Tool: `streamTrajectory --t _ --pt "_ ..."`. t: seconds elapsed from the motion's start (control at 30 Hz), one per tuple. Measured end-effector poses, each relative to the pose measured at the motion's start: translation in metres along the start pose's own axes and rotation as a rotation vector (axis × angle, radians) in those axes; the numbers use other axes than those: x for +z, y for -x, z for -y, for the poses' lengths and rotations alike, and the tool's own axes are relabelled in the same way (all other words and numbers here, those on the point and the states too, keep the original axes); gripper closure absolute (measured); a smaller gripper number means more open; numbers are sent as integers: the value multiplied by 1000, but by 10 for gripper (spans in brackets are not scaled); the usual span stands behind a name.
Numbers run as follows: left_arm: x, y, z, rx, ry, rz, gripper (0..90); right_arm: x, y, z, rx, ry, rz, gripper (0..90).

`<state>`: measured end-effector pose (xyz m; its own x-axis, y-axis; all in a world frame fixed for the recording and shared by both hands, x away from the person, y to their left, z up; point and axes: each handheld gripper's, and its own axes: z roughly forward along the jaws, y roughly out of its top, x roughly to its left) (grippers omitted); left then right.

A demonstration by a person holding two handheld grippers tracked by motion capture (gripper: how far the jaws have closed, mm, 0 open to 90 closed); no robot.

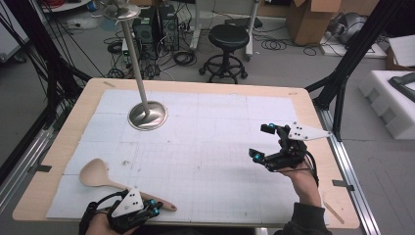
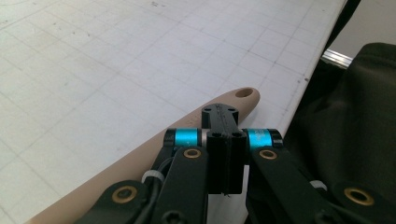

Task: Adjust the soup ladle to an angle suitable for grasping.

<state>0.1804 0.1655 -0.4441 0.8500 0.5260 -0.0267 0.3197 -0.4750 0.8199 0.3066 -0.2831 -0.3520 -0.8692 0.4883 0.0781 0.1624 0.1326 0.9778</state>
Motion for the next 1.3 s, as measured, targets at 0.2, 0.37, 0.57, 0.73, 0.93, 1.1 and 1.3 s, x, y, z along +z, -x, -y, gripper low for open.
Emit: streamTrajectory --t 0.2,0.37,0.57,0.73,0.93,1.1,1.3 --pt "4 -2 0 1 -16 7 900 -1 0 0 5 2 4 4" --pt "9 -6 -3 -4 -8 13 900 0 0 0 2 0 2 5" --pt "14 -10 -7 -17 -7 32 900 0 1 1 7 -7 1 4" --pt "23 -10 -10 -1 -17 27 900 1 1 1 7 -9 1 4" --pt "32 -18 -17 -10 -11 10 900 -1 2 1 5 0 4 4" --pt "39 -24 -21 -15 -12 -4 900 -2 2 1 10 -1 4 5" --pt "48 -35 -27 -25 -4 -30 900 -3 2 1 9 -3 6 4"
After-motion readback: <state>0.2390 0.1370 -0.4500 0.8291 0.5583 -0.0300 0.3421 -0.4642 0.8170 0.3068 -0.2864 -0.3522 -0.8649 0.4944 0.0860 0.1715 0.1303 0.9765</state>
